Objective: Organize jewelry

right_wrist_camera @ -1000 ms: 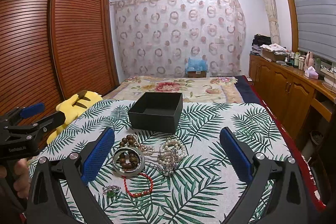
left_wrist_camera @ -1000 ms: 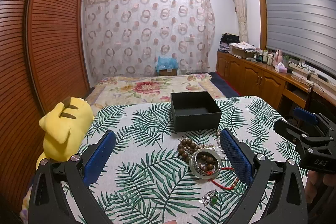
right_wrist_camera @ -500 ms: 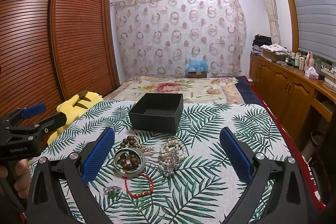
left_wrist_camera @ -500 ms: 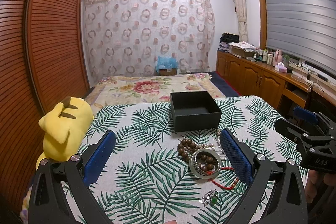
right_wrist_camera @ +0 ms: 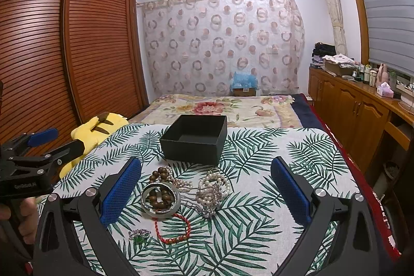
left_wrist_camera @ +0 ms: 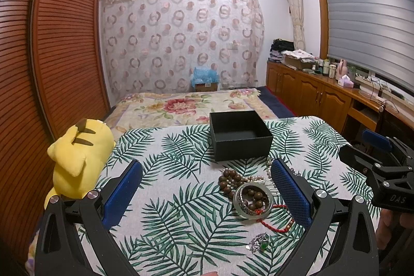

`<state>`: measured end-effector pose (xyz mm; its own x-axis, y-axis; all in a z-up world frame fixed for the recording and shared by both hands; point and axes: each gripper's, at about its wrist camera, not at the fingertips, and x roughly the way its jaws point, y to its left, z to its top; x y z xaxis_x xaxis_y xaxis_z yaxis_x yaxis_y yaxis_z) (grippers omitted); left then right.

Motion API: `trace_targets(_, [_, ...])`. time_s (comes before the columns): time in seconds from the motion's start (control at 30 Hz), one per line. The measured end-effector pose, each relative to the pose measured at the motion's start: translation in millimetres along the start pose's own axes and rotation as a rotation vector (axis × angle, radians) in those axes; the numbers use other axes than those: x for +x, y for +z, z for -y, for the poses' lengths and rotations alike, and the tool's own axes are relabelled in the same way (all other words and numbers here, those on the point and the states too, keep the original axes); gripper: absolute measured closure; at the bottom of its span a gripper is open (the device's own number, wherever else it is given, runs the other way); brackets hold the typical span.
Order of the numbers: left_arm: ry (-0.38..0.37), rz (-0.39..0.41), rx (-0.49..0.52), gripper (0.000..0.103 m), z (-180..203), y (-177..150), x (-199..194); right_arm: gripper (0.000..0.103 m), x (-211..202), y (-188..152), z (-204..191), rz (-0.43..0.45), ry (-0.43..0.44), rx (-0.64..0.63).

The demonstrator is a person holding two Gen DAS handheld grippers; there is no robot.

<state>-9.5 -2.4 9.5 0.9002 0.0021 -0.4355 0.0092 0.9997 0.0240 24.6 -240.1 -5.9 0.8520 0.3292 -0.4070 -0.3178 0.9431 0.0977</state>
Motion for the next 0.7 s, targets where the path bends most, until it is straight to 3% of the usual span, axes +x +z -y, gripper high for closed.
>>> trace_targets(0.33, [-0.009,-0.047,-0.006,0.007,-2,-14,17,0.002,12,-4,-16,-0.031,0.008,-0.001])
trace_targets(0.7, [-0.032,-0.12,-0.006,0.007,-4,-25,37,0.006,26,-28,-6,-0.07,0.055,-0.015])
